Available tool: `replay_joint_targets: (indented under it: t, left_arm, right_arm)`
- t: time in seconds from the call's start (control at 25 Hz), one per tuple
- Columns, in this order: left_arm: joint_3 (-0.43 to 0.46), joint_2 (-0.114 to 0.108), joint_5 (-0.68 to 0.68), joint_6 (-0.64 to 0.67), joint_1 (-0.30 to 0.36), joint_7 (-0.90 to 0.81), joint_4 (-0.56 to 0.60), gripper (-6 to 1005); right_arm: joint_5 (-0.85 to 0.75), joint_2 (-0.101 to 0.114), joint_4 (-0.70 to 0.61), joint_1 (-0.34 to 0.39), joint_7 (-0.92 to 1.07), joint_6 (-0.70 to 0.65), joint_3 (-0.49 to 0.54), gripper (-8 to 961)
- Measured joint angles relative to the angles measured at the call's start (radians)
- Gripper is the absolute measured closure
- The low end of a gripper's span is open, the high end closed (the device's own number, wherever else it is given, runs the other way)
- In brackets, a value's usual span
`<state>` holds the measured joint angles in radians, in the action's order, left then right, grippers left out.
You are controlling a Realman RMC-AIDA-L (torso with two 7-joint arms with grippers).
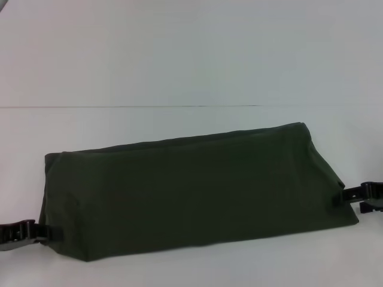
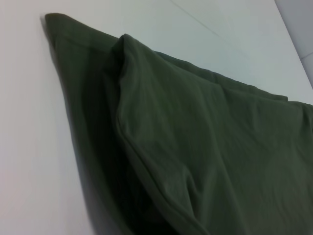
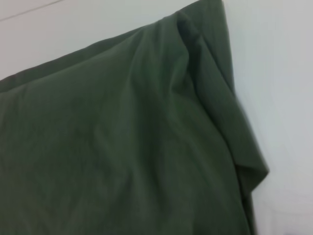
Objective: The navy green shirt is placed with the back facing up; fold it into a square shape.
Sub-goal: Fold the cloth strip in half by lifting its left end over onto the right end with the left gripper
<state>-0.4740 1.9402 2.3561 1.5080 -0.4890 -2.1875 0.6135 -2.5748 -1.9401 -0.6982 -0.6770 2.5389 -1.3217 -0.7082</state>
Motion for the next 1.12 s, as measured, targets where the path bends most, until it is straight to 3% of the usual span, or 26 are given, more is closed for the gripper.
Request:
replay_joint_targets:
  t: [0.72,1.12]
  left_arm:
    - [0.000,-0.003,0.004,0.000,-0.007,-0.003,0.000,992]
    - [0.001,-0.004,0.002,-0.001,-0.006,-0.002,0.000,992]
  right_arm:
    - [-0.001,-0.028,0.022,-0.022,-0.008,0.040,-0.044,147]
    - [-0.002,-0.030,0.023,-0.027,-0.008,0.045,-0.051,164]
